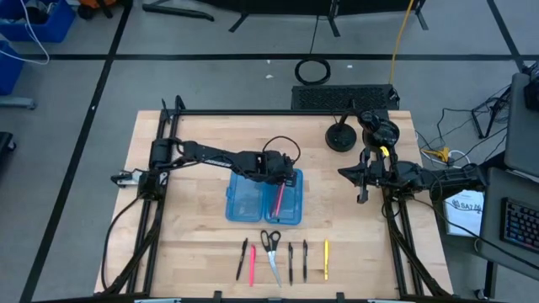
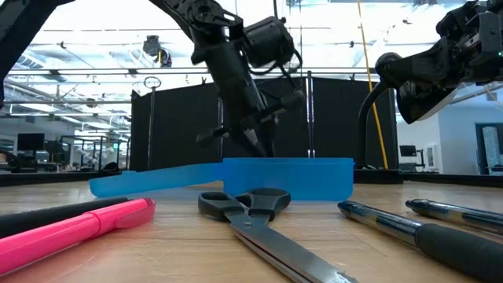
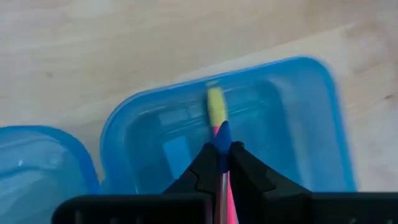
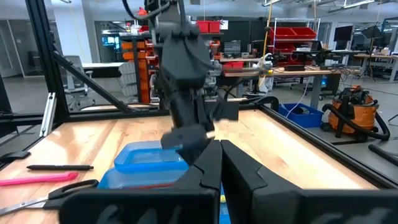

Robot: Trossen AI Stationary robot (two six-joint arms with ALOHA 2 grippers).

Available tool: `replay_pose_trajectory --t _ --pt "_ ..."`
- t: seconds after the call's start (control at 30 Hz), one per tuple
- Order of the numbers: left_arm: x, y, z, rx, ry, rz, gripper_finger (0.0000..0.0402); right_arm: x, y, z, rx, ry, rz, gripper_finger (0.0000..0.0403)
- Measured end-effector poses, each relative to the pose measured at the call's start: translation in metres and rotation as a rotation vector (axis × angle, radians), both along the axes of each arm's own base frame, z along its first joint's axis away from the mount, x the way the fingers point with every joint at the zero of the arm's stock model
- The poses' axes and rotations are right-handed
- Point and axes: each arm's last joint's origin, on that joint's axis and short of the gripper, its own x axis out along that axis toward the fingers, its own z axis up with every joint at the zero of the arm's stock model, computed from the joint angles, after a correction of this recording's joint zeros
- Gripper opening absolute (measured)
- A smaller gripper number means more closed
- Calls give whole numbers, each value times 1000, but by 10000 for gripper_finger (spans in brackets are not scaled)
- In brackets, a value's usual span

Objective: Pick & place school supplies into a supply box
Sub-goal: Put the brown pencil into the blue pencil box

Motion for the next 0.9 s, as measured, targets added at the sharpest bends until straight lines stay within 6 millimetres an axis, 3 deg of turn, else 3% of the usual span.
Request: replay_pose_trajectory --t 0.6,0.9 --pt "2 -2 -14 39 40 -20 29 1 0 -1 0 8 -1 0" --pt "5 -8 -13 56 23 -66 106 1 0 -1 0 7 0 0"
